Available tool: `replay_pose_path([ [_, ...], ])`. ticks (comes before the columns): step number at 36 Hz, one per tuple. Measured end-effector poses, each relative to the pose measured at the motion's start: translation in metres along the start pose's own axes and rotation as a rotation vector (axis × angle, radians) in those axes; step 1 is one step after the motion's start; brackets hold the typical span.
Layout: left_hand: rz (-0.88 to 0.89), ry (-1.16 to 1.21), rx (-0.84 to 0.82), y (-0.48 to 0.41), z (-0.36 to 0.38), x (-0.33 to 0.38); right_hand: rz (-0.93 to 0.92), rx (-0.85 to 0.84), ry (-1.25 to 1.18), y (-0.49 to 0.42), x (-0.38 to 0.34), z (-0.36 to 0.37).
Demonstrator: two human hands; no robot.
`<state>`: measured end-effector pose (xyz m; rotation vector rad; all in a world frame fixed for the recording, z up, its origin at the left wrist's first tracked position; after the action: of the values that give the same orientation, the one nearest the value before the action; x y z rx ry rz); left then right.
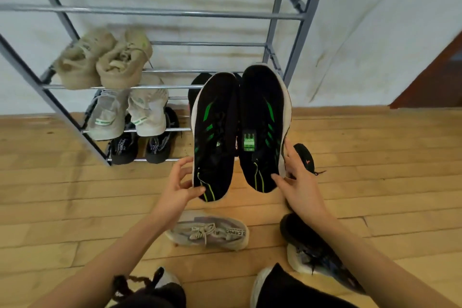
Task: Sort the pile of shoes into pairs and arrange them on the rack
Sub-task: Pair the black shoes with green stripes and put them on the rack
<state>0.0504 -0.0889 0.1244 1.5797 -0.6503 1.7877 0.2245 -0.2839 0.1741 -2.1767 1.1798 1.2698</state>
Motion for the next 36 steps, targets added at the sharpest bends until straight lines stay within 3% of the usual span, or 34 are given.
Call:
replay_pose_path([
  [12,0.017,0.014,0.091,-0.053,-0.01,0.074,-0.023,-0.075,-0.042,-0.059,-0.085,-0.006],
  [27,-0.176,0.121,0.063,-0.131,0.003,0.137,0.313,-0.08,-0.102,-0.156,-0.16,-0.012],
  [36,-0.194,0.068,0.038,-0.161,-0.004,0.15,0.42,-0.137,-0.213,-0.178,-0.168,-0.004],
])
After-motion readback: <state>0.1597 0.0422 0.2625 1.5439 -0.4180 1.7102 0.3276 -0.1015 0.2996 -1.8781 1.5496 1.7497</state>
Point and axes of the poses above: each hand's wrist, its own y-axis away from the middle knuckle, its own z-axis out of the palm, x = y × z, the point moved 6 cm from there along -y, towards the middle knuckle, and after that the axes turned 12 degrees about z, right-handed, at the moved point
